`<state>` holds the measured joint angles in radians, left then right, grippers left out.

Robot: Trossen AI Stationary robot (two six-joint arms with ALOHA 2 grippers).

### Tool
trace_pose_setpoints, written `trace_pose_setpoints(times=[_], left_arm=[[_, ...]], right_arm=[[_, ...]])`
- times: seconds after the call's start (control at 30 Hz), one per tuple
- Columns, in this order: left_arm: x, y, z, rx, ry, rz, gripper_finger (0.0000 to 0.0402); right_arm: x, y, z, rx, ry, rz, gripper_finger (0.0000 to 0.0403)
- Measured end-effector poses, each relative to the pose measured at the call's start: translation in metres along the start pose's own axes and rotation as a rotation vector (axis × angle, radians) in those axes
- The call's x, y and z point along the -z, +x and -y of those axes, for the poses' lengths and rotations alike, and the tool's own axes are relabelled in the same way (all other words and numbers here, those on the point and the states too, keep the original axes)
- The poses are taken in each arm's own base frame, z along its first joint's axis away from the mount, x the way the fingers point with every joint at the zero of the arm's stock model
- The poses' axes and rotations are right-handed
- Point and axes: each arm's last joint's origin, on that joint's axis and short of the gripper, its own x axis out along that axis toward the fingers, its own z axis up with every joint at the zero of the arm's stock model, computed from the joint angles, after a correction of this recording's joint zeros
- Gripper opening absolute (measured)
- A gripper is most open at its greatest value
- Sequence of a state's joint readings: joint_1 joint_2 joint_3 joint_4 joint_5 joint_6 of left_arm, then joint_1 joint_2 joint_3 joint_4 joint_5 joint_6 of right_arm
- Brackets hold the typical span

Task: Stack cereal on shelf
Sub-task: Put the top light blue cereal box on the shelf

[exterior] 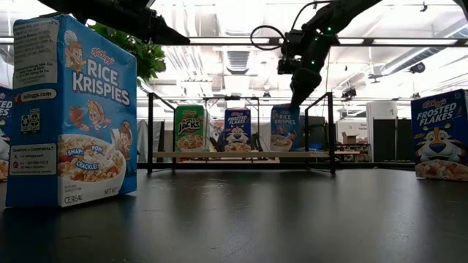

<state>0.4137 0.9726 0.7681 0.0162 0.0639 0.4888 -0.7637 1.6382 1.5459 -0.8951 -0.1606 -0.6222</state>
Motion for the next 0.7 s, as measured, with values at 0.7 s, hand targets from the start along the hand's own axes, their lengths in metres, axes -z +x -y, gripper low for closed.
trace_pose_setpoints(times=[0.7], left_arm=[[0.0001,0.0000,0.0000,0.000,0.000,0.000,0.0000]], right_arm=[[-0.0023,-0.0007,0.0017,0.018,0.024,0.019,0.0194]])
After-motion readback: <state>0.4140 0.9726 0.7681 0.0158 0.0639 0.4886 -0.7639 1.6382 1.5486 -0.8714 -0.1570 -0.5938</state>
